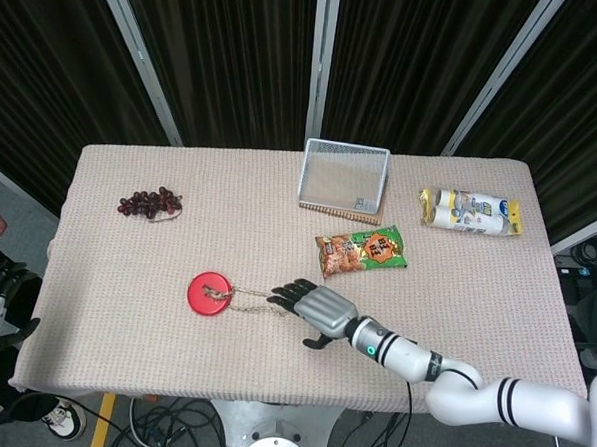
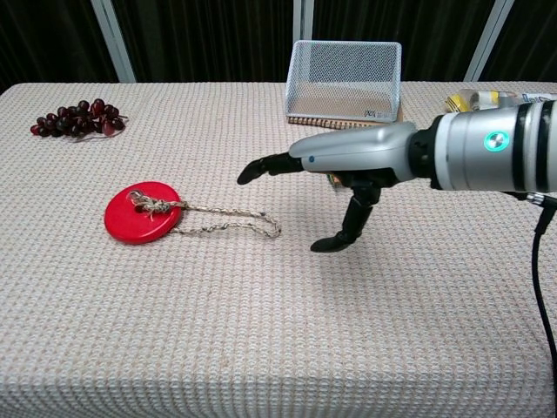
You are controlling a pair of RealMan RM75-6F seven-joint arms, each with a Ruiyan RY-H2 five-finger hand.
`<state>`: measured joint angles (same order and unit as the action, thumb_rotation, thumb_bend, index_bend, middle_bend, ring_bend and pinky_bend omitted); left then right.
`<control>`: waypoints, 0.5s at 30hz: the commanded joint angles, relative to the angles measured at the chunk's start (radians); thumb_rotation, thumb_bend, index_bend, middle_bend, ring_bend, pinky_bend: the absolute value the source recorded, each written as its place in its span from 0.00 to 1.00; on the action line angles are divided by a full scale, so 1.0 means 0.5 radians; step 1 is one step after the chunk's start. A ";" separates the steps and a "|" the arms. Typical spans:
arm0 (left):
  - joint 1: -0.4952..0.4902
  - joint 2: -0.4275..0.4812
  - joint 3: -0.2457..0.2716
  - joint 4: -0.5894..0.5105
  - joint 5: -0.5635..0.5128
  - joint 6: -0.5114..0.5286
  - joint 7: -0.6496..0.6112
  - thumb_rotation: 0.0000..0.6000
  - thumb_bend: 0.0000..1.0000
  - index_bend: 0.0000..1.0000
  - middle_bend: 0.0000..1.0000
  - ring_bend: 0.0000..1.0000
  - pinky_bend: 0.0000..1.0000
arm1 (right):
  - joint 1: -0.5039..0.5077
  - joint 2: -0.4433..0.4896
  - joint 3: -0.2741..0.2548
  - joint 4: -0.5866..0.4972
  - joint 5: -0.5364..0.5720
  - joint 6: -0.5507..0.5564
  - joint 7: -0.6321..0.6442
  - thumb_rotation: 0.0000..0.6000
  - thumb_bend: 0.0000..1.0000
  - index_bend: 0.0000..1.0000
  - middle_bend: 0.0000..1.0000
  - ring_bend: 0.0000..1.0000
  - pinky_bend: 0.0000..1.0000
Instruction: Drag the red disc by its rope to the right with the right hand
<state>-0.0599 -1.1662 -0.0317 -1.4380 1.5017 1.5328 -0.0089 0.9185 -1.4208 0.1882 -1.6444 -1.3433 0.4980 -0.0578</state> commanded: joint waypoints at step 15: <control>0.019 -0.027 -0.003 0.065 -0.015 -0.004 -0.044 1.00 0.19 0.27 0.18 0.10 0.16 | 0.252 -0.307 -0.074 0.258 0.376 -0.061 -0.149 1.00 0.21 0.00 0.05 0.00 0.00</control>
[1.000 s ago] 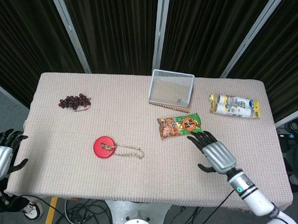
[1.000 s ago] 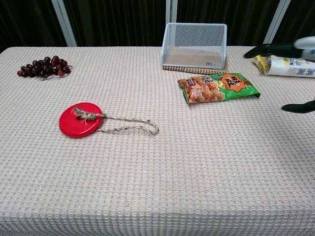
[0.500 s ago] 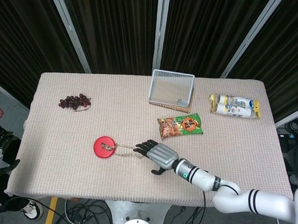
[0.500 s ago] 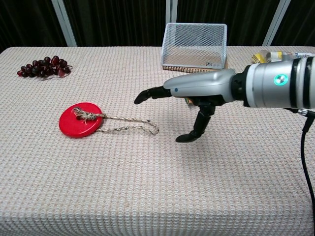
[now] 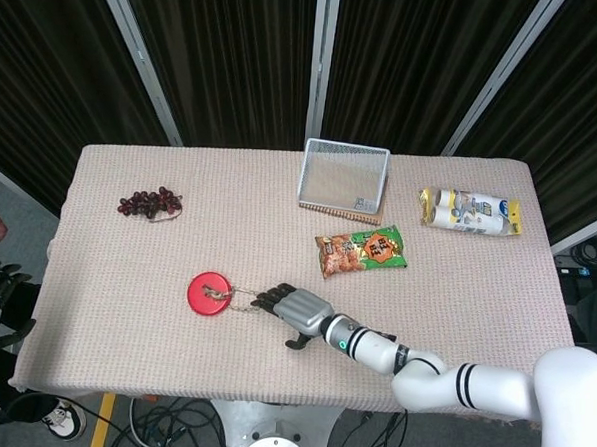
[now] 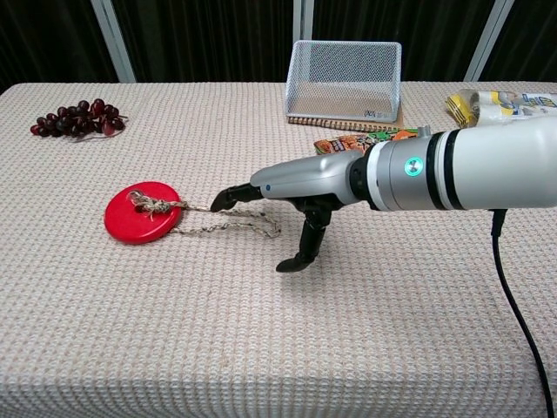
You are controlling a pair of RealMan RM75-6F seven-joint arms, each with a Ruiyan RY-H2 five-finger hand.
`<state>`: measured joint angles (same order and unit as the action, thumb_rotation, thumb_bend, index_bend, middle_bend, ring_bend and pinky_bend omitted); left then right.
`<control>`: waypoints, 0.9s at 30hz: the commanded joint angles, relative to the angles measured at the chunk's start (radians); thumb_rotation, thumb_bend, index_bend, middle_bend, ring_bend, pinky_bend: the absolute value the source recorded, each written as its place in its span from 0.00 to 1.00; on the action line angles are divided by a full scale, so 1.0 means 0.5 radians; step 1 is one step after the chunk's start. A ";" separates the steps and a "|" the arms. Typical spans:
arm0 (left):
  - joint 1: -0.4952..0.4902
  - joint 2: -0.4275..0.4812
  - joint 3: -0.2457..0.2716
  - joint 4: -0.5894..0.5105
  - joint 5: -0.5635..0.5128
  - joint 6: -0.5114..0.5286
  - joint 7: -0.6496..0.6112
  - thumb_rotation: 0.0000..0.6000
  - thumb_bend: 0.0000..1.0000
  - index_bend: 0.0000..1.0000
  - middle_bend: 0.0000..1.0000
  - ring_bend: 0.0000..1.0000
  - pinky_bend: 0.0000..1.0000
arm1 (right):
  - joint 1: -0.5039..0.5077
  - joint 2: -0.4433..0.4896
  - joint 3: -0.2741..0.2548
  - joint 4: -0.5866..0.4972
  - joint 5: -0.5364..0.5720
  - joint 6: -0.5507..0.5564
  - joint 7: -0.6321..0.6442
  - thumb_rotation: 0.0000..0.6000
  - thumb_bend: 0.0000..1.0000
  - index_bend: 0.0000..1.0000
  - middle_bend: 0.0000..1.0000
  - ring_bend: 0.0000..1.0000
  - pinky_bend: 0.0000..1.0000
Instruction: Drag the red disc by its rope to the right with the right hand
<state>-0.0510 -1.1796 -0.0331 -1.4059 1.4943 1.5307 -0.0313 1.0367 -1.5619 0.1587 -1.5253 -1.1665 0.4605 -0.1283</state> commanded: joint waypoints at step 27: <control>0.012 -0.003 -0.004 0.024 -0.021 -0.027 -0.030 1.00 0.19 0.28 0.18 0.10 0.16 | -0.009 -0.070 -0.049 0.039 0.041 0.027 0.305 1.00 0.41 0.00 0.45 0.00 0.00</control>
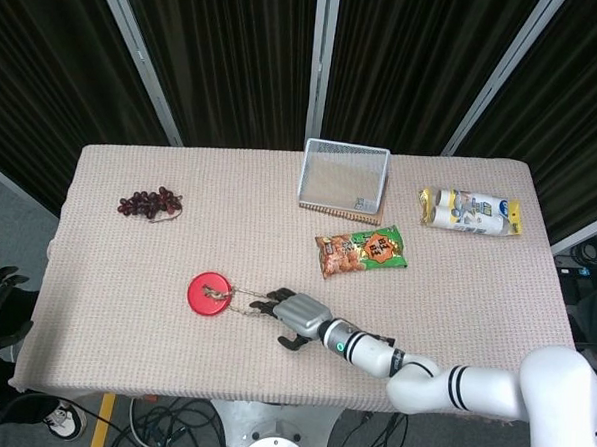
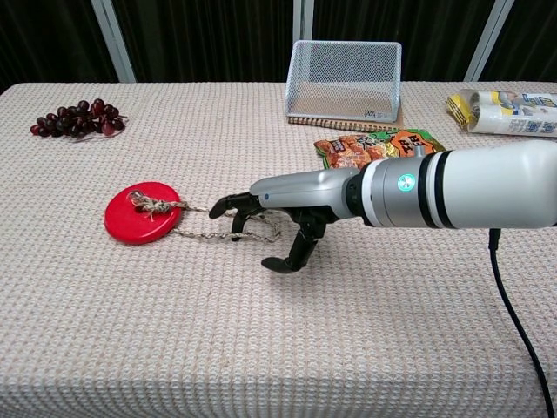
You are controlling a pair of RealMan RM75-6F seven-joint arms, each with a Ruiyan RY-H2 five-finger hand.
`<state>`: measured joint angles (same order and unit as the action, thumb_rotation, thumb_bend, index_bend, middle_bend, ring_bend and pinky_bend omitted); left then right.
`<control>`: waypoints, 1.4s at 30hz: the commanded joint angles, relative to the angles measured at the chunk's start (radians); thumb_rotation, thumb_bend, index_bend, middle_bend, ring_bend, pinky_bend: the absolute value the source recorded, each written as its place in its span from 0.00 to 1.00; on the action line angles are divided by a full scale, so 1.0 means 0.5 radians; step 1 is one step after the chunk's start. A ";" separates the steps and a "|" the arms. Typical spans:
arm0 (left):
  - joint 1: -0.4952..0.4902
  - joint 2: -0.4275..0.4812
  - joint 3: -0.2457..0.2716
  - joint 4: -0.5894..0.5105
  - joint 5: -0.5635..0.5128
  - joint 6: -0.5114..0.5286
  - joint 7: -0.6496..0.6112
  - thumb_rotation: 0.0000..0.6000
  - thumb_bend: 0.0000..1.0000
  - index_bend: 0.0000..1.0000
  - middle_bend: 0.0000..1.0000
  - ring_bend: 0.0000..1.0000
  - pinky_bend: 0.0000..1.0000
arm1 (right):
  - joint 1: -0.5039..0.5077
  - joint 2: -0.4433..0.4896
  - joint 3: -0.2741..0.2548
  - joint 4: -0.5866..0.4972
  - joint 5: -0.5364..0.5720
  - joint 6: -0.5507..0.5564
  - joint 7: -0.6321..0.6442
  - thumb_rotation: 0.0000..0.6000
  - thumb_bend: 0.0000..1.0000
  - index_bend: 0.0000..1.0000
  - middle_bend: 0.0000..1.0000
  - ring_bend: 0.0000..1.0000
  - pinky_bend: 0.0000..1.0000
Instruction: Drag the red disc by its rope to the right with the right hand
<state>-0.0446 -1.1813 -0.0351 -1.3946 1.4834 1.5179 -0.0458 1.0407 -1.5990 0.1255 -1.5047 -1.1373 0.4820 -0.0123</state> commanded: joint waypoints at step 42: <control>0.002 -0.002 -0.003 0.012 0.003 -0.018 -0.028 1.00 0.19 0.30 0.18 0.10 0.16 | -0.210 0.097 0.031 -0.050 -0.198 0.357 0.222 1.00 0.87 1.00 0.86 0.72 0.75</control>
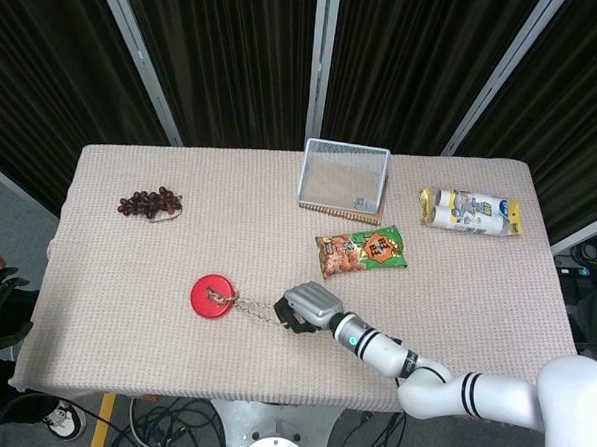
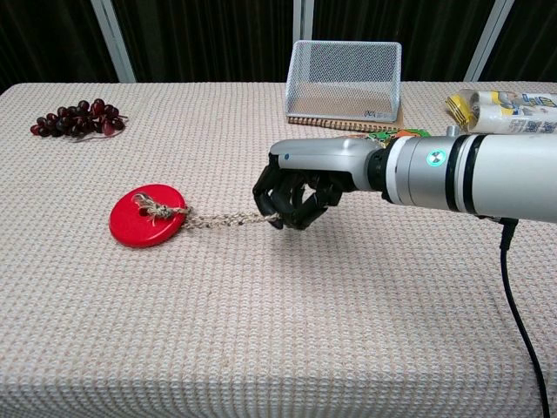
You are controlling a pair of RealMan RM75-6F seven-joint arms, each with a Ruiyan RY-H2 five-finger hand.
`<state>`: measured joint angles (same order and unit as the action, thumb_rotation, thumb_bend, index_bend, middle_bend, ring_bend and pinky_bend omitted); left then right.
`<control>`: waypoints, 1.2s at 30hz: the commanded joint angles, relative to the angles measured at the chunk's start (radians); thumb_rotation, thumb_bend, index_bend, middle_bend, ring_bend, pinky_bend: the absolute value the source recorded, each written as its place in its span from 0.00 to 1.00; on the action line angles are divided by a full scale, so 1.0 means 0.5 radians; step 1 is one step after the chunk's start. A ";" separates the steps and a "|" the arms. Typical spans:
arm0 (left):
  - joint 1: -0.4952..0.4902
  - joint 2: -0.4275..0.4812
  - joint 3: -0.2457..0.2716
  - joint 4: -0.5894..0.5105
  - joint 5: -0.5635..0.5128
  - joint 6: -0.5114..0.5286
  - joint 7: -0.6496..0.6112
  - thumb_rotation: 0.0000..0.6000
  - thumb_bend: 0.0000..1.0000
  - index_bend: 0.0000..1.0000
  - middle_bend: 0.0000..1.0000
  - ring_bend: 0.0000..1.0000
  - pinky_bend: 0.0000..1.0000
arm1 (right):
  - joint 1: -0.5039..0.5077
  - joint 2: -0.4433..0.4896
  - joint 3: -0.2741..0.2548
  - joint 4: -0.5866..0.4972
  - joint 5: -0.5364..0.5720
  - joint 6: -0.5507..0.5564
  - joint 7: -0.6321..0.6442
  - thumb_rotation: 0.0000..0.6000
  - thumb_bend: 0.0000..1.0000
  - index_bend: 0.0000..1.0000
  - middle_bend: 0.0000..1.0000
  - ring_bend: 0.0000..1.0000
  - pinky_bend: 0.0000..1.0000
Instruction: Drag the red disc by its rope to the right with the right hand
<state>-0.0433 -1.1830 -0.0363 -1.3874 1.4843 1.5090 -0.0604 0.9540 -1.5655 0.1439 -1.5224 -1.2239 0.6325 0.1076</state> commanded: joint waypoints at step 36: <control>-0.054 0.014 0.013 -0.141 0.026 -0.069 0.171 1.00 0.19 0.30 0.17 0.10 0.16 | -1.412 0.907 -0.133 0.453 -0.086 1.297 1.744 1.00 1.00 1.00 0.87 0.91 0.94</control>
<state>-0.0692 -1.1771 -0.0300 -1.4561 1.4978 1.4760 0.0233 0.2996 -1.1070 0.0683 -1.3641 -1.3063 1.2641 0.9171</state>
